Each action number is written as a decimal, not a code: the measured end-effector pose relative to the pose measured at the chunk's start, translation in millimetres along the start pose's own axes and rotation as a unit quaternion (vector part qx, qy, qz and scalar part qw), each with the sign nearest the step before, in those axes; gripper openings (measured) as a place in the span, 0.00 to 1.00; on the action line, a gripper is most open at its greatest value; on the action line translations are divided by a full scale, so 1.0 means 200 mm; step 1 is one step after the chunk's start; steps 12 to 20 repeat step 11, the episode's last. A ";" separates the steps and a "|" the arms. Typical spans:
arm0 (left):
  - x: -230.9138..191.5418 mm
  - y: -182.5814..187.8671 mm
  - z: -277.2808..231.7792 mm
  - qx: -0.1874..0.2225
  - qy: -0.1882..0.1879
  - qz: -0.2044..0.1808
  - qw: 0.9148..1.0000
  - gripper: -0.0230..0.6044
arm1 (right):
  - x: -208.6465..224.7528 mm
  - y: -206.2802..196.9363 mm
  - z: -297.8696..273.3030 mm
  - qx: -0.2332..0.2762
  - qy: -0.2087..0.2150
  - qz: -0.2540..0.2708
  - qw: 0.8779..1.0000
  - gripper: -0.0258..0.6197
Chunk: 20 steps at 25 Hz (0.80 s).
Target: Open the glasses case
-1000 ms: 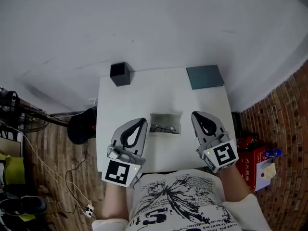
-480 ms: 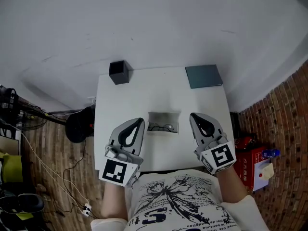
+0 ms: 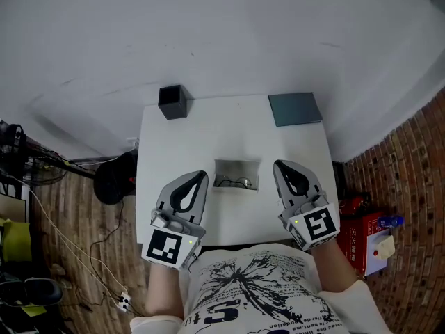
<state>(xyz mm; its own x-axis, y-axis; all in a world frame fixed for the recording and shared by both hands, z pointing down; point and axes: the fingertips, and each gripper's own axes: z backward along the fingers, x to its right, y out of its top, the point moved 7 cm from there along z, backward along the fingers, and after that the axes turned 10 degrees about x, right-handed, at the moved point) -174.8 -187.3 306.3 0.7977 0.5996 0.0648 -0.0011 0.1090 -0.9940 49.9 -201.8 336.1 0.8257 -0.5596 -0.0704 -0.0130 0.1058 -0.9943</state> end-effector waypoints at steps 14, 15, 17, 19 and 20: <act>-0.01 -0.03 0.00 0.019 0.007 0.023 1.000 0.06 | -0.01 -0.04 -0.01 -0.004 -0.008 -0.005 1.000 0.06; -0.01 -0.03 0.00 0.019 0.007 0.023 1.000 0.06 | -0.01 -0.04 -0.01 -0.004 -0.008 -0.005 1.000 0.06; -0.01 -0.03 0.00 0.019 0.007 0.023 1.000 0.06 | -0.01 -0.04 -0.01 -0.004 -0.008 -0.005 1.000 0.06; -0.01 -0.03 0.00 0.019 0.007 0.023 1.000 0.06 | -0.01 -0.04 -0.01 -0.004 -0.008 -0.005 1.000 0.06; -0.01 -0.03 0.00 0.019 0.007 0.023 1.000 0.06 | -0.01 -0.04 -0.01 -0.004 -0.008 -0.005 1.000 0.06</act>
